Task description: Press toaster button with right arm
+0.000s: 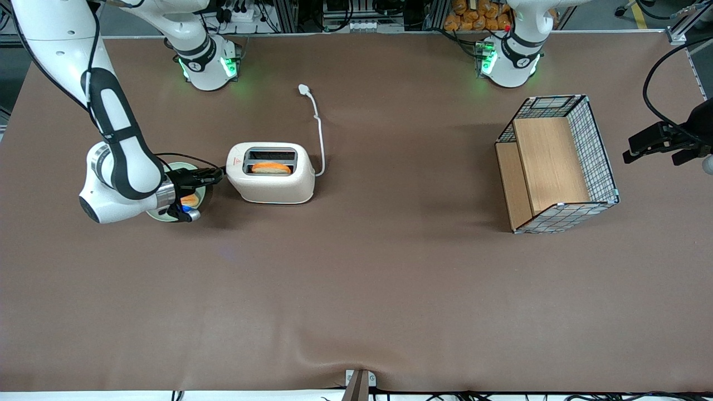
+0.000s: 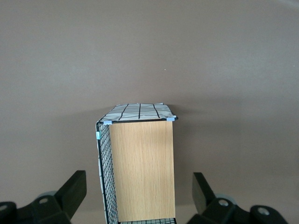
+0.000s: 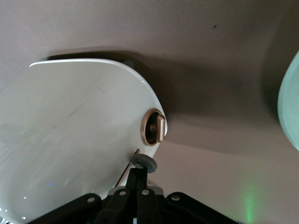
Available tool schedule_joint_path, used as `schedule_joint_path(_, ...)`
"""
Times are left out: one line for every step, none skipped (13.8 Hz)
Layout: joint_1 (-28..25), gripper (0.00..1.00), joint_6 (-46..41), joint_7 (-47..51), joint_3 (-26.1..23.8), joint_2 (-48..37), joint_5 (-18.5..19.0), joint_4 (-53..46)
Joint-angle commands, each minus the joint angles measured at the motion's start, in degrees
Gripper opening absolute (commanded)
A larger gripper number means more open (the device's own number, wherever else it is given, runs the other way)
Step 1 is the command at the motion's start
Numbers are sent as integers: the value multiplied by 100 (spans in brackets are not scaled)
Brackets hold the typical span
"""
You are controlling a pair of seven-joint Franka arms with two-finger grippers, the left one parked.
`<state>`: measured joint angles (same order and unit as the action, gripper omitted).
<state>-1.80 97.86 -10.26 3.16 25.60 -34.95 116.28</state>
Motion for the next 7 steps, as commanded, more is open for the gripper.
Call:
schedule_joint_path(40,0,417,-143,-70,331,-152,-9)
schedule_joint_path(40,0,452,-143,-70,366,-152,-18)
schedule_joint_path(31,0,453,-143,-70,375,-152,-18)
schedule_joint_path(22,0,453,-143,-70,375,-152,-18)
schedule_joint_path(31,0,453,-143,-70,375,-152,-18)
schedule_joint_path(48,0,453,-143,-70,375,-152,-18)
schedule_joint_path(48,0,453,-143,-70,367,-152,-27)
